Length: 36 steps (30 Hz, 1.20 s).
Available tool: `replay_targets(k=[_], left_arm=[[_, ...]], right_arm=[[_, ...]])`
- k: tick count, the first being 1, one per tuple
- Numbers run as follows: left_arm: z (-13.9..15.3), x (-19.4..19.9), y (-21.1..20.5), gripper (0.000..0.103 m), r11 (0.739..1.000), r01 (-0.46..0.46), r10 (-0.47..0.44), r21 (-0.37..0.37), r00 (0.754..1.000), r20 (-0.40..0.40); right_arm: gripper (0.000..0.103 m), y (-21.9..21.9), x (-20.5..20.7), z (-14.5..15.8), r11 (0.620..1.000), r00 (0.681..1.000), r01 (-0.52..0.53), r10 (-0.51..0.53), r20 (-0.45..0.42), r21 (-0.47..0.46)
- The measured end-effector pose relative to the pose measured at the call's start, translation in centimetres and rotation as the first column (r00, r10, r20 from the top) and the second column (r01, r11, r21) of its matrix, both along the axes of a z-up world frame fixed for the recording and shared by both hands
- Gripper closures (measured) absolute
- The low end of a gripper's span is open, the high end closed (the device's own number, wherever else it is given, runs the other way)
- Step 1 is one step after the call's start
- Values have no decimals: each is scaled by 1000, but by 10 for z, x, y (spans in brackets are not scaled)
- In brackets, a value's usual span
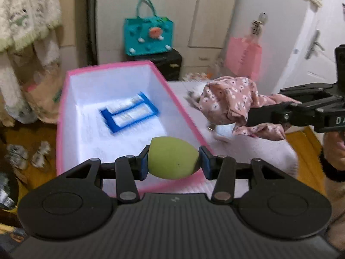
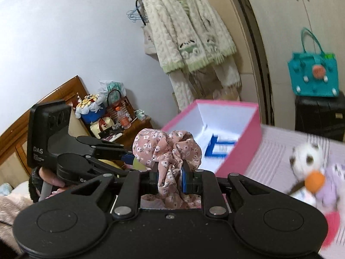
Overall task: Organize soft objects
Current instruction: 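Carry the sponge and scrunchie over the pink box with both tools, then open the right tool to drop the scrunchie into the pink box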
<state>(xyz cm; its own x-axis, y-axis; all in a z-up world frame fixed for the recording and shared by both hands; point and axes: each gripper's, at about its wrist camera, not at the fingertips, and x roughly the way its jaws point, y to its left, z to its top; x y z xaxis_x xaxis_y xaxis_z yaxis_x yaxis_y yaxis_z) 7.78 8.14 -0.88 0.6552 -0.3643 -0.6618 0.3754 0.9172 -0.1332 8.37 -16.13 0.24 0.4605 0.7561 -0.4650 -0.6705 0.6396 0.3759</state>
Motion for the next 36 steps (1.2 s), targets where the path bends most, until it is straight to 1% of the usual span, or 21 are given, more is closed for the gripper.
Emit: replay_targets(k=[4,5,6,11,15,16,18,19,21,24,25,26,28,30,33,34,35,36], left_arm=[[-9,27,8,56,993,-60,54,105,996,65],[-13,36,10,56,988,-85,77,132,995,62],[-17,44,11,56,984,-86,78,156,995,55],[-26,84,20,56,972,-99,93,214,995,35],[-35,118,22,55,966,-70,75,247,997,-11],[-39,123,21,53,966,-53,59,253,998,-16],[-47,135,14,53,957,-49,61,285,997,-36],[-52,143,10,53,952,-37,58,303,996,-62],[-55,154,6,53,953,-22,47,301,996,-76],[-58,168,2,54,946,-27,53,324,996,-70],[-59,174,2,57,944,-32,60,328,995,-75],[-61,178,2,58,943,-33,64,331,994,-84],[-65,188,4,65,943,-35,80,332,990,-120],[-67,190,9,65,944,-41,92,327,985,-144],[-62,187,14,65,949,-52,101,312,984,-144],[-58,184,14,65,949,-53,101,312,985,-139],[-56,183,15,64,948,-51,97,313,986,-133],[-53,181,14,60,947,-48,94,319,987,-131]], right_arm=[[81,22,28,3,1000,999,1,0,45,-21],[81,30,38,3,999,999,-2,4,51,-35],[81,36,47,3,999,999,-4,7,53,-52],[80,70,102,-5,988,999,-23,27,25,-150],[80,92,148,-23,978,999,-22,15,-37,-207],[80,97,158,-28,975,999,-23,12,-51,-223],[79,105,176,-37,968,997,-32,13,-78,-247],[79,109,186,-41,965,996,-34,11,-92,-259],[79,116,201,-50,956,993,-52,19,-113,-290],[78,125,214,-62,945,993,-56,18,-117,-323],[78,127,218,-65,944,992,-63,24,-122,-325],[78,131,221,-68,942,991,-73,32,-127,-327],[77,136,224,-70,937,992,-87,49,-120,-337],[71,143,227,-72,931,992,-101,67,-107,-351],[65,148,233,-74,929,990,-113,76,-115,-352],[59,148,234,-74,928,991,-112,76,-114,-355],[55,148,235,-75,927,990,-113,77,-115,-357],[52,147,237,-75,928,990,-114,77,-117,-355]])
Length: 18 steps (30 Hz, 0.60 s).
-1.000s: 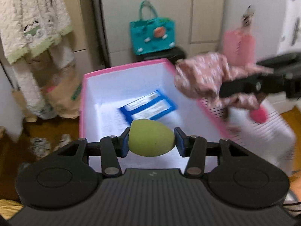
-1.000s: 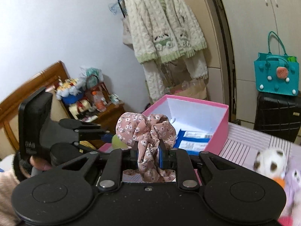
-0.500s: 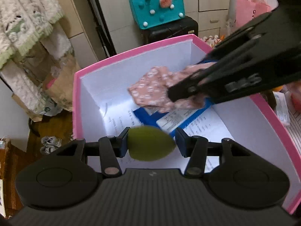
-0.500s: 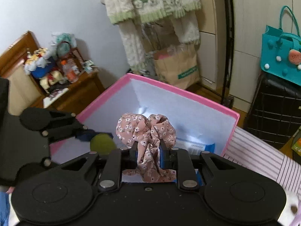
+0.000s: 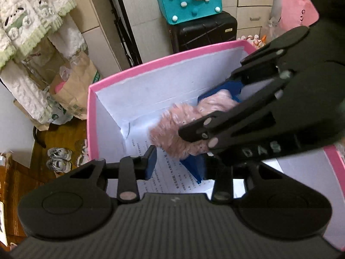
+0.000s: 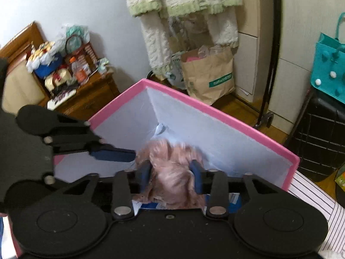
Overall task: Organize soft objects
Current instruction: 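Open the right tool to drop the scrunchie into the pink box, then move both tools back over the table toward the remaining toys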
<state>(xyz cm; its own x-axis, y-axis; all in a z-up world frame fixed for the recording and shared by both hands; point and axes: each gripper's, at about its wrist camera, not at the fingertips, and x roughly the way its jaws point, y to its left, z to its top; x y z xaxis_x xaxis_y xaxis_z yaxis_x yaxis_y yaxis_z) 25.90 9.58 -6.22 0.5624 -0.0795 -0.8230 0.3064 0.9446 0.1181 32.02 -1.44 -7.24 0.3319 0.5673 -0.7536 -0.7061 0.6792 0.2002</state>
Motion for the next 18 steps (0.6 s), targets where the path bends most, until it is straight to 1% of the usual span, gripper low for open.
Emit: replay_targets(k=[2,3,4,6,8,10,14,18], left_arm=[[6,-6,0,57,1000,-2,2,6,1000,0],[8,-9,0,52,1000,-4,4,3,1000,-8],[12,-14,1,50,1000,-8,8,-2,1000,-16],[19,-24,2,48,1000,-7,7,-9,1000,-15],[26,-37,1,46,1000,0,0,1,1000,-7],[34,-49,0,42,1000,2,-2,3,1000,-10],[50,-76,0,41,1000,7,-8,-28,1000,-28],[70,-104,-6,38,999,17,-18,-32,1000,-6]], right_arm=[[51,-4,0,3,1000,1000,23,-23,2,18],[49,-7,-1,5,999,1000,31,-31,1,28],[47,-10,-2,9,998,999,38,-38,-3,42],[47,-20,-8,20,996,999,54,-53,-12,77],[47,-29,-21,33,994,998,57,-57,1,98],[47,-40,-38,47,993,998,57,-59,18,102],[47,-61,-72,67,994,997,58,-62,37,93],[47,-81,-109,83,995,997,59,-62,43,78]])
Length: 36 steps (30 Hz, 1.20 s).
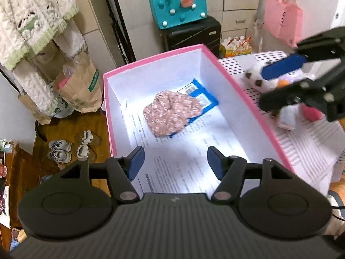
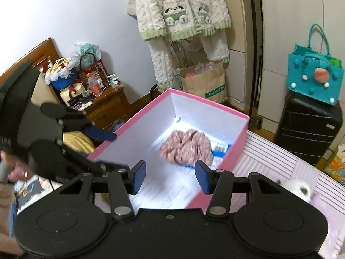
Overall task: Organize soft objects
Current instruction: 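Move both tools back over the table toward the remaining toys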
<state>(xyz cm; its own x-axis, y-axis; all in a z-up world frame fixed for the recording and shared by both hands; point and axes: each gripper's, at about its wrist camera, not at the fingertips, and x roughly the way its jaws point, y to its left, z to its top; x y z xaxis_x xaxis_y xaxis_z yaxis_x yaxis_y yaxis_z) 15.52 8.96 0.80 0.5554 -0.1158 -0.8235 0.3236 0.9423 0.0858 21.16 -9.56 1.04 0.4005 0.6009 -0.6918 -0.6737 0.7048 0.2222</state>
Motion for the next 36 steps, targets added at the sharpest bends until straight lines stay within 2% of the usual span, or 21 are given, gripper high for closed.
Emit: replay_targets(k=[7,14,18,27,36], left_arm=[[24,-43,-26,32,998,63,-63,6,997,43],[26,-77,-63,31,986,162,-164,31,984,76],[17,-87,-83,31,976,213,-216,40,974,69],[8,-110,-120,31,947,316,-320,62,945,72],[-10,-106,-146,31,928,373,-373,6,927,31]], right_arm=[[46,-43,-66,19,1000,999,8,-6,51,-30],[44,-79,-107,23,998,998,21,-18,63,-54],[43,-99,-125,15,998,997,25,-21,75,-64],[43,-126,-147,-14,998,998,40,-38,43,-47],[40,-153,-170,-35,996,996,77,-74,54,-54]])
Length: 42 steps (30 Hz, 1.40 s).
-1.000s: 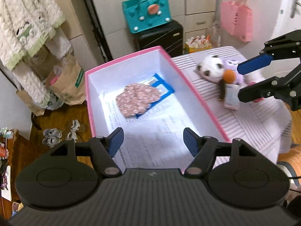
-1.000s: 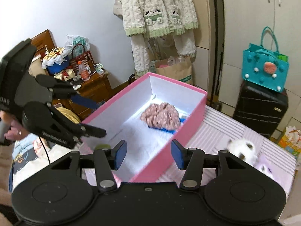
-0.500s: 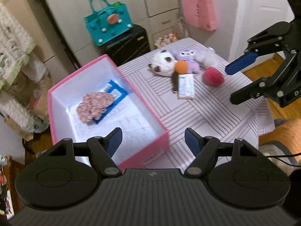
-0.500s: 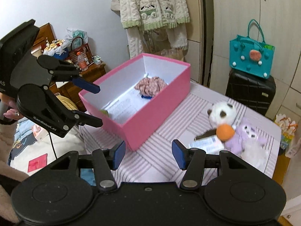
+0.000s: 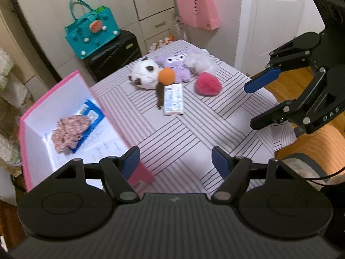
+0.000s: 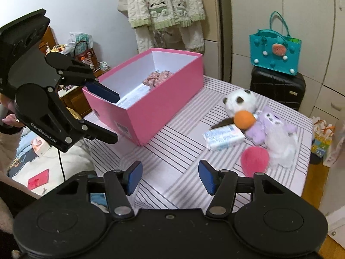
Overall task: Organize soft objects
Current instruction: 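Move both tools back over the table toward the remaining toys, then grasp the pink pompom with the right tool while the left tool grasps the white packet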
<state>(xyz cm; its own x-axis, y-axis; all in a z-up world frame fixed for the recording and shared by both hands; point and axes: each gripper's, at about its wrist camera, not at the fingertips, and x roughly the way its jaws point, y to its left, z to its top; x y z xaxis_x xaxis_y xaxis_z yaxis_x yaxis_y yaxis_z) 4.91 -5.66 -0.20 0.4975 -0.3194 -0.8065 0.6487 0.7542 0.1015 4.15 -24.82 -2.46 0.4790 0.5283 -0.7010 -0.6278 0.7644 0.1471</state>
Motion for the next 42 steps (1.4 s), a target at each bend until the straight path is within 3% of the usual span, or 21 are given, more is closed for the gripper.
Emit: replay_targets(k=[9,16,23,26,28,32,42], left_arm=[[-25,30,-22,31,998,-10,7,-60,998,-56],[-40,50,-41,31,997,-34,31,-74,999,-35],[-56,67,-59,31,992,-45,46,-114,999,7],[-65,77,-64,32,989,-80,83,-123,996,15],[-72,83,-68,32,987,-103,107,-125,994,21],[-87,97,-76,34,980,-136,138,-147,990,3],[-119,120,-76,35,949,-247,241,-198,969,-54]], right_arm=[[39,-29,5,-30,994,994,97,-95,51,-47],[38,-46,22,-51,986,986,149,-143,86,-70],[38,-60,44,-77,982,976,185,-180,120,-29],[37,-59,51,-87,977,965,210,-200,172,-44],[30,-58,54,-93,975,956,220,-207,206,-42],[29,-58,62,-107,971,939,239,-232,255,5],[32,-60,86,-130,960,932,279,-278,234,28]])
